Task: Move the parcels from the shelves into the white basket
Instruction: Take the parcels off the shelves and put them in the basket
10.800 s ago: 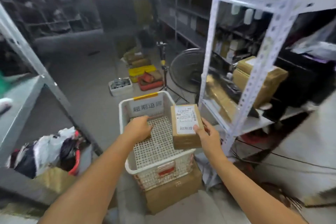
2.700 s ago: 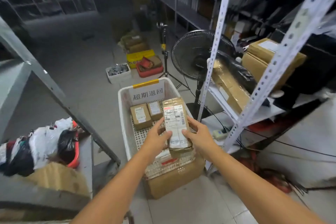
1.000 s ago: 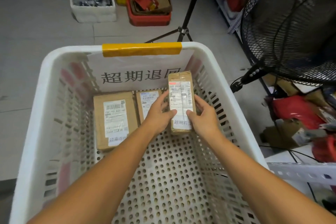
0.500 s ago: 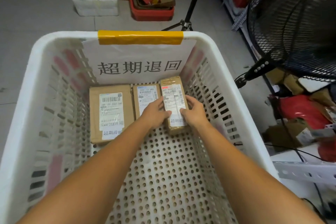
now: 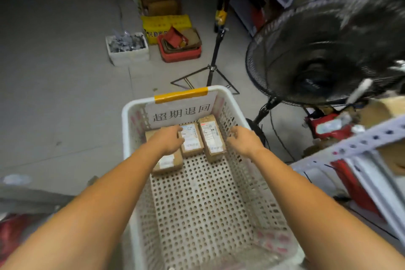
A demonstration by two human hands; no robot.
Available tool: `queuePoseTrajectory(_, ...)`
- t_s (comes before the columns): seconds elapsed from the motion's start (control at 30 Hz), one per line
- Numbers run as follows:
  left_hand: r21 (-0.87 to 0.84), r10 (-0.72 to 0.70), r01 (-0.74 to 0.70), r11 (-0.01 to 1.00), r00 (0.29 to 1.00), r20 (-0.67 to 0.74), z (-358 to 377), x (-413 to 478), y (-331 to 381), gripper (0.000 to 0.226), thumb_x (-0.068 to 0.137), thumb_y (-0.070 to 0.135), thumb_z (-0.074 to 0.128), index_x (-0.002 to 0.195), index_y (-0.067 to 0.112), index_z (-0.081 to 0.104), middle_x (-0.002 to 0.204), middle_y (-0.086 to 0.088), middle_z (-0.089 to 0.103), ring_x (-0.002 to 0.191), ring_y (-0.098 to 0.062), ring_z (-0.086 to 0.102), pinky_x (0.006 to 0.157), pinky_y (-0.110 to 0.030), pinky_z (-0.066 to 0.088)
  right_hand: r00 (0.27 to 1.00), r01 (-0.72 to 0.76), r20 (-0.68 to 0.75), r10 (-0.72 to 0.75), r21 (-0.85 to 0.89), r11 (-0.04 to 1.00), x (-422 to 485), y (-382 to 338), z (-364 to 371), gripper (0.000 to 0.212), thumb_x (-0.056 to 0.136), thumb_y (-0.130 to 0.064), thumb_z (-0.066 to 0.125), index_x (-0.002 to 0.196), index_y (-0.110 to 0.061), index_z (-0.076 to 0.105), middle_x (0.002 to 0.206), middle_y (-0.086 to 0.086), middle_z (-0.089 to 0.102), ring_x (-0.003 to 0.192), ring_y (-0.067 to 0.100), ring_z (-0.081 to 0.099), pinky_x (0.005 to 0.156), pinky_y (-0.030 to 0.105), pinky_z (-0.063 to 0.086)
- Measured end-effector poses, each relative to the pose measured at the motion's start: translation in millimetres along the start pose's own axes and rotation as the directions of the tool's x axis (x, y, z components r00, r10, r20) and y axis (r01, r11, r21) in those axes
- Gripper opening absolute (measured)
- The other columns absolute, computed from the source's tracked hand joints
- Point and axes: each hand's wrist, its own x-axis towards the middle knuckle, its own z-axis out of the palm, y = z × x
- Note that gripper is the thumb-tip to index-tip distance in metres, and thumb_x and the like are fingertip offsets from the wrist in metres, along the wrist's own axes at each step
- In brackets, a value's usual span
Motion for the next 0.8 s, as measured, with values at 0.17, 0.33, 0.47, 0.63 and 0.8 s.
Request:
queuePoseTrajectory(0.17, 0.117, 0.060, -0.056, 0.992, 0.998, -0.029, -50.9, -104.6, 40.2, 0.043, 0.096, 0.026, 0.047, 0.138, 0.020, 0.046, 0.136, -0.008, 0.054, 0.120, -0.027, 0.053, 0.097, -0.040, 0.047, 1.000, 0.002, 0.001, -0.002, -0.042, 0.999, -120.6, -11.5, -56.5, 0.038, 0.092, -0.031, 0.051, 0.125, -0.014, 0.056, 0.113, 0.011, 0.064, 0.090, 0.030, 0.062, 0.074, 0.037, 0.055)
queuePoseTrajectory(0.33, 0.149, 0.084, -0.072, 0.986, 0.993, -0.078, -59.4, -209.4, 84.6, 0.046, 0.096, 0.032, 0.050, 0.139, 0.019, 0.044, 0.137, -0.008, 0.054, 0.122, -0.026, 0.052, 0.102, -0.040, 0.044, 0.995, 0.054, -0.079, -0.059, -0.070, 0.996, -231.2, 5.6, -94.9, 0.040, 0.094, -0.030, 0.049, 0.131, -0.015, 0.053, 0.125, 0.012, 0.061, 0.109, 0.031, 0.059, 0.081, 0.037, 0.049)
queuePoseTrajectory(0.47, 0.165, 0.101, -0.075, 0.983, 0.983, -0.152, -40.8, -300.4, 126.4, 0.049, 0.095, 0.037, 0.050, 0.141, 0.022, 0.042, 0.138, -0.005, 0.054, 0.124, -0.025, 0.051, 0.100, -0.035, 0.043, 0.981, 0.101, -0.156, -0.112, -0.073, 0.992, -322.0, 33.6, -112.6, 0.039, 0.094, -0.032, 0.050, 0.128, -0.014, 0.054, 0.120, 0.011, 0.063, 0.103, 0.030, 0.060, 0.077, 0.037, 0.050)
queuePoseTrajectory(0.63, 0.274, 0.121, -0.071, 0.959, 0.978, -0.169, -6.4, -404.9, 191.8, 0.048, 0.095, 0.041, 0.050, 0.140, 0.027, 0.043, 0.136, 0.000, 0.055, 0.119, -0.024, 0.054, 0.094, -0.034, 0.046, 0.963, 0.153, -0.209, -0.172, -0.105, 0.983, -439.4, 102.8, -134.7, 0.031, 0.092, -0.030, 0.049, 0.113, -0.008, 0.058, 0.108, 0.013, 0.064, 0.100, 0.032, 0.061, 0.079, 0.040, 0.052)
queuePoseTrajectory(0.8, 0.447, 0.274, -0.195, 0.873, 0.955, -0.118, 29.3, -462.6, 297.4, 0.043, 0.097, 0.036, 0.046, 0.139, 0.027, 0.044, 0.127, -0.001, 0.060, 0.089, -0.020, 0.059, 0.063, -0.029, 0.048, 0.959, 0.029, -0.280, -0.038, -0.036, 0.999, -538.2, 216.9, -176.3, 0.043, 0.096, -0.033, 0.047, 0.134, -0.013, 0.050, 0.130, 0.011, 0.057, 0.112, 0.032, 0.057, 0.085, 0.038, 0.047)
